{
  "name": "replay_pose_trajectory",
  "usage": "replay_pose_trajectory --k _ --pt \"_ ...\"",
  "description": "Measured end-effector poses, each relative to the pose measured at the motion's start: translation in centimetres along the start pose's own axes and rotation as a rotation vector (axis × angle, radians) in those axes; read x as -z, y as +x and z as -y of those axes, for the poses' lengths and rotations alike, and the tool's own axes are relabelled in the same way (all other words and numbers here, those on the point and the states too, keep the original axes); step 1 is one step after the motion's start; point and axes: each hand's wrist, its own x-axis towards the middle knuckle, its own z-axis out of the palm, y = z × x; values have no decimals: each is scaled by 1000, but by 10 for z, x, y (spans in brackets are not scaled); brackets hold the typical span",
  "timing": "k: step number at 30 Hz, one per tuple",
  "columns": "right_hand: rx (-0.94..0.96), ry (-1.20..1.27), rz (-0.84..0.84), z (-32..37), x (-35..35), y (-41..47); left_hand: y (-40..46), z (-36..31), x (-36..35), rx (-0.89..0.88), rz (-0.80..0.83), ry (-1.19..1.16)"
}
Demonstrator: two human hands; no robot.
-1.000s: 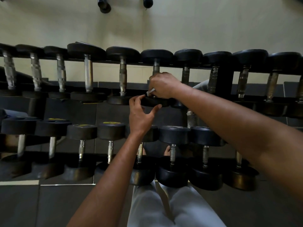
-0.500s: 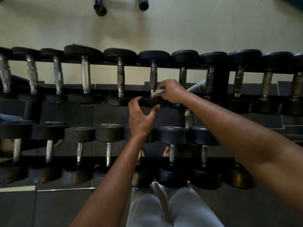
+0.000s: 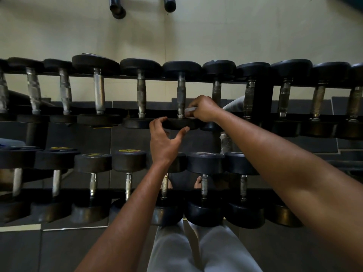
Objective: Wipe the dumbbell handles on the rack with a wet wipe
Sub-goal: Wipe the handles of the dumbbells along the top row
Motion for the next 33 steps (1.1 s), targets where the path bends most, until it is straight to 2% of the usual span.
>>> replay_pose_trajectory --k 2,5,11,15,18,24,26,30,33 --pt "18 43 -66 -1 4 -6 0 -3 2 9 -1 -1" --pt "164 18 -169 4 3 -14 1 -4 4 18 1 2" --pt "371 -318 -122 17 1 -16 2 0 5 12 -4 13" --pt "419 -358 -109 13 0 -12 1 1 4 14 4 1" --pt "445 -331 -202 11 3 -3 0 0 4 15 0 -17" --pt "329 -113 -641 29 13 27 1 3 2 9 -7 -21" --pt "286 -89 -740 32 7 32 1 2 1 9 -11 -23" --pt "192 55 -821 34 -7 32 0 1 1 5 -14 -30" --pt "119 171 -808 37 -13 34 0 1 2 2 -11 -34"
